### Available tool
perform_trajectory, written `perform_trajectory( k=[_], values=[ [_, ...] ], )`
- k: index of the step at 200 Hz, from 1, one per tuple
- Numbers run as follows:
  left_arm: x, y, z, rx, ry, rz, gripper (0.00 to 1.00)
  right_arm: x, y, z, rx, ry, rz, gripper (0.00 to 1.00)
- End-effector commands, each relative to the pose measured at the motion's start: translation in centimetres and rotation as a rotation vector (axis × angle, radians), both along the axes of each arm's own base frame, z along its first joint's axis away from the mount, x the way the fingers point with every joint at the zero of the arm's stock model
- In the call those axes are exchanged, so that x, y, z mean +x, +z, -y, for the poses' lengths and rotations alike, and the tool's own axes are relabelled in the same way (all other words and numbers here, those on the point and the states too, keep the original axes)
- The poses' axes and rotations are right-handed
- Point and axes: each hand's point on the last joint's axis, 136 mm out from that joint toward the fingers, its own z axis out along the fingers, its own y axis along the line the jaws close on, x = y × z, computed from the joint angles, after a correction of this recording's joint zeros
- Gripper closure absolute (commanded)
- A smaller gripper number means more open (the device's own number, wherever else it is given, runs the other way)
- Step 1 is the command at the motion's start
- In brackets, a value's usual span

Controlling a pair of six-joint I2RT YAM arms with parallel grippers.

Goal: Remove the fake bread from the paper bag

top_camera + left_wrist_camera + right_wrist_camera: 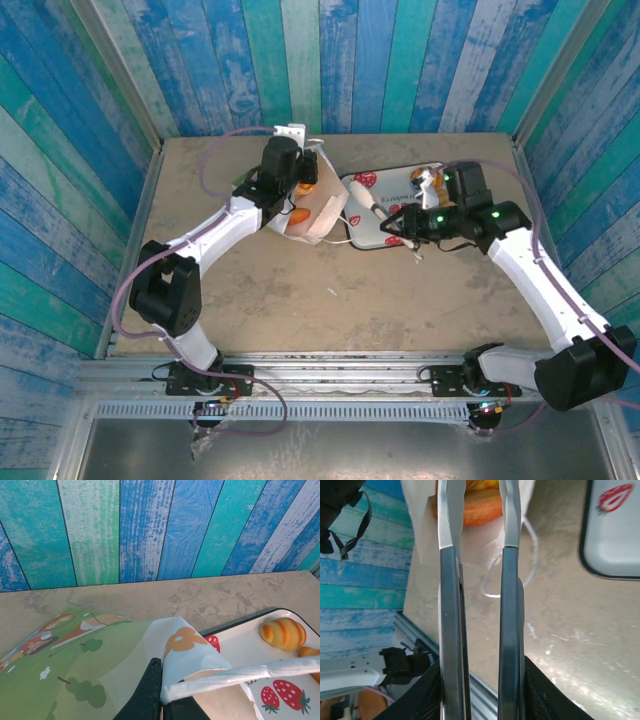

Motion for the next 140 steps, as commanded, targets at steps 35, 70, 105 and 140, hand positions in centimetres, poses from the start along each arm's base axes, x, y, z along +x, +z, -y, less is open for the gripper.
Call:
perform_trajectory(
  k=[35, 70, 105, 140],
  values=[
    [0.1, 0.7, 0.5, -0.044, -0.011, 0.035, 1.00, 1.0, 0.2, -5.8, 0.116, 0.081, -0.007, 0.63],
    [0.1, 0.6, 0.6, -0.045, -0.021, 0.033, 1.00, 2.6, -1.6, -7.8, 0.129, 0.066, -0.050, 0.63],
    [0.0, 0.7, 0.7, -0.045, -0.026, 0.033, 1.00, 4.6, -3.1, -9.2, 0.159, 0.039, -0.084, 0.63],
    [-0.2, 0.8, 0.7, -0.051, -0.033, 0.033, 1.00, 6.6, -4.1, -10.8, 0.186, 0.022, -0.109, 0.61]
  ],
)
